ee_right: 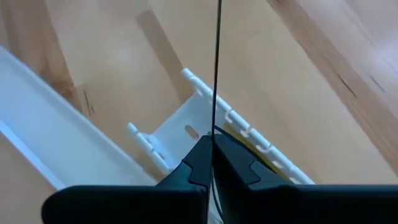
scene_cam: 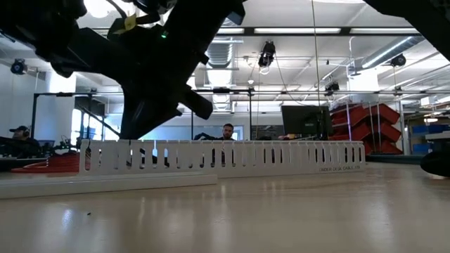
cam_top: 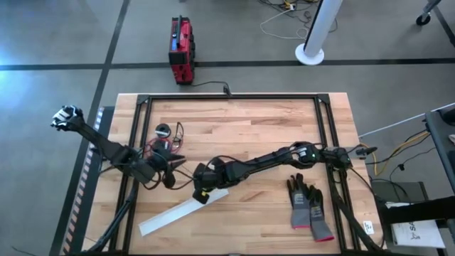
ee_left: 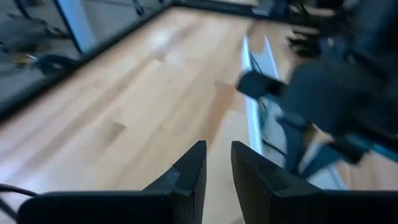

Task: Ziptie cables
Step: Put the cable wires into the white cable duct

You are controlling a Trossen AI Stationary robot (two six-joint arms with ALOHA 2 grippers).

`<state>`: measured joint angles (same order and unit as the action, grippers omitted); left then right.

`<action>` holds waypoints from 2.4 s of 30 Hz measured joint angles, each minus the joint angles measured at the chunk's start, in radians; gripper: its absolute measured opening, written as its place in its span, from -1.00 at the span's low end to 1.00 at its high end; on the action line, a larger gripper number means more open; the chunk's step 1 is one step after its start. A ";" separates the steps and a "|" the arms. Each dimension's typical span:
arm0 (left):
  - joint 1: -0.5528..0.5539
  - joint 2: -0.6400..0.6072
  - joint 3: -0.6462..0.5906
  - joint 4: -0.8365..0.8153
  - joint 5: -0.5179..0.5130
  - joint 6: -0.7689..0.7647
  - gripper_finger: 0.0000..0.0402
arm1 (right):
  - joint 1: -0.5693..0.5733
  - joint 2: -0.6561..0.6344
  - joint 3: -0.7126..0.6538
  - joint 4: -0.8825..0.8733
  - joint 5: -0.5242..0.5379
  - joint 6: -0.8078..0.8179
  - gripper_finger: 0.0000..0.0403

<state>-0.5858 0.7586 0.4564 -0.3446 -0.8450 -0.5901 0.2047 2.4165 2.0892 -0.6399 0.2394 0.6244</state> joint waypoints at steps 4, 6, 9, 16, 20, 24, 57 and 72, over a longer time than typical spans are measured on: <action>0.000 0.048 0.000 0.000 0.081 -0.021 -0.71 | 0.000 0.000 0.000 -0.010 0.015 0.067 -1.00; 0.000 0.076 -0.002 0.002 0.147 -0.038 -0.71 | -0.002 0.001 0.000 -0.018 0.015 0.096 -1.00; 0.000 0.121 -0.026 0.012 0.252 -0.083 -0.71 | -0.007 0.002 0.000 -0.019 0.014 0.130 -1.00; 0.000 0.201 -0.080 0.079 0.388 -0.129 -0.71 | -0.025 0.002 0.000 -0.019 -0.023 0.211 -1.00; -0.003 0.244 -0.107 0.173 0.394 -0.133 -0.71 | -0.028 0.003 0.000 -0.016 -0.038 0.246 -1.00; -0.003 0.305 -0.154 0.285 0.377 -0.126 -0.71 | -0.028 0.003 0.000 -0.015 -0.041 0.262 -1.00; -0.002 0.710 -0.174 0.686 0.200 0.092 -0.89 | -0.042 0.020 -0.003 0.024 -0.091 0.287 -1.00; -0.002 0.726 -0.174 0.711 0.191 0.093 -1.00 | -0.048 0.018 0.006 0.018 -0.126 0.310 -1.00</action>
<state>-0.5873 1.4845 0.2829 0.3667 -0.6540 -0.4974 0.1562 2.4344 2.0949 -0.6216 0.1131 0.9340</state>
